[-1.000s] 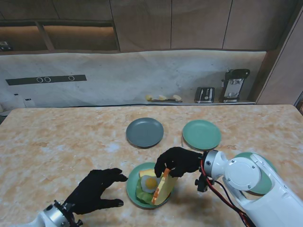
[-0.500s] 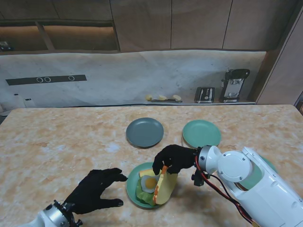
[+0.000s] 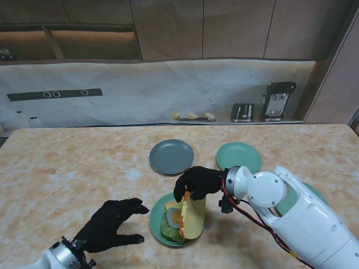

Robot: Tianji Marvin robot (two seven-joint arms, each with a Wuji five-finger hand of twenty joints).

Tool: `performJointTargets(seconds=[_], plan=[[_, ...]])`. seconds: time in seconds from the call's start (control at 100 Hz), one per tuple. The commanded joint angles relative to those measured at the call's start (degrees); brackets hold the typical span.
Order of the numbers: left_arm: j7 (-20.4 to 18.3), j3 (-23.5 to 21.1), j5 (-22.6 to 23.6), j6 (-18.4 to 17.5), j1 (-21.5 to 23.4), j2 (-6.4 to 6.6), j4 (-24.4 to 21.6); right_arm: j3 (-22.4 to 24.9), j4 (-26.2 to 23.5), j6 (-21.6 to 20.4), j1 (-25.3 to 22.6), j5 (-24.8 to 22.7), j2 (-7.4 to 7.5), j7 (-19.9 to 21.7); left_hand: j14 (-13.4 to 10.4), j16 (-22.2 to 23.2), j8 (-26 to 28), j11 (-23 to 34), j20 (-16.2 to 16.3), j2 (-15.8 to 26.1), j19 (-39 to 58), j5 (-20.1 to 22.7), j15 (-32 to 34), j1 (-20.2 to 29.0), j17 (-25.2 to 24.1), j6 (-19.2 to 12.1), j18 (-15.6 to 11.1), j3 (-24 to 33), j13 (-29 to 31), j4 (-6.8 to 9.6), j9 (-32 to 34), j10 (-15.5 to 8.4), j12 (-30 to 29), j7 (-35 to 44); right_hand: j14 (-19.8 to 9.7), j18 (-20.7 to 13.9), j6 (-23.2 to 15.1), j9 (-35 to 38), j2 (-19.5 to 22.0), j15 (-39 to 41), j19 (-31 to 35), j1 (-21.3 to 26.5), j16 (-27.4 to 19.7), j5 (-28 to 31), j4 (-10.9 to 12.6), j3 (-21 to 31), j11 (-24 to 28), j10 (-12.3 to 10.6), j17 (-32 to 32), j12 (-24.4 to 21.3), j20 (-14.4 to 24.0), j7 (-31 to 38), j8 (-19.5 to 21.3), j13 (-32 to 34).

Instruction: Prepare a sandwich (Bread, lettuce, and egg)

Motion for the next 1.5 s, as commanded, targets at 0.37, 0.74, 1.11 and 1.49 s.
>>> performJointTargets(seconds=[0.37, 0.74, 1.11, 1.49], plan=[[-0.9, -0.3, -0.6, -0.6, 0.7, -0.11, 0.3, -3.8, 3.1, -1.6, 2.6, -0.4, -1.09, -0.5, -0.6, 0.9, 0.5, -0.1, 1.3, 1.9, 0.5, 1.1, 0.5, 0.2, -0.3, -1.2, 0.3, -0.5, 0.0, -0.28, -0.2, -0.7, 0.5, 0.2, -1.7, -2.2, -2.1, 2.0, 1.9, -3.2, -0.5, -3.1, 2.7, -0.6, 2.7, -2.5, -1.6, 3.4, -2.9, -0.9, 0.4, -1.3, -2.0, -0.2], [-1.1, -0.1, -1.0, -0.4, 0.4, -0.09, 0.6, -7.3, 6.9, -4.8, 5.7, -1.1, -1.85, -3.0, -0.6, 0.9, 0.5, -0.1, 1.3, 2.0, 0.5, 1.2, 0.5, 0.3, -0.3, -1.2, 0.3, -0.5, 0.0, -0.27, 0.0, -0.7, 0.5, 0.2, -1.8, -1.8, -3.0, 0.5, 3.5, -7.0, -3.3, -5.1, 2.7, -2.8, 3.4, -5.7, -3.8, 1.8, -8.8, -2.0, -0.5, -2.2, -3.7, -1.9], [-1.2, 0.0, -1.3, -0.2, 0.3, -0.09, 0.8, -10.6, 10.8, -6.2, 8.5, -1.1, -2.62, -4.7, -0.6, 0.9, 0.5, -0.1, 1.3, 2.1, 0.5, 1.3, 0.5, 0.4, -0.1, -1.2, 0.2, -0.4, 0.0, -0.26, 0.0, -0.7, 0.5, 0.2, -0.8, -0.7, -2.5, -2.1, 6.0, -12.3, -6.5, -6.8, 2.7, -4.7, 4.3, -8.3, -8.5, 1.7, -14.9, -4.9, -1.5, -2.5, -5.0, -4.7], [-1.2, -0.1, -1.4, 0.1, 0.2, -0.11, 1.0, -14.3, 15.8, -6.5, 11.5, -0.5, -4.13, -7.5, -0.6, 0.9, 0.5, -0.1, 1.3, 2.1, 0.5, 1.3, 0.5, 0.4, -0.1, -1.2, 0.2, -0.5, 0.0, -0.27, -0.2, -0.7, 0.4, 0.2, -1.0, -0.7, -2.2, -3.3, 6.9, -13.4, -7.4, -7.7, 2.7, -6.1, 5.0, -8.4, -8.7, 1.5, -16.5, -5.9, -2.3, -2.6, -5.7, -5.6]])
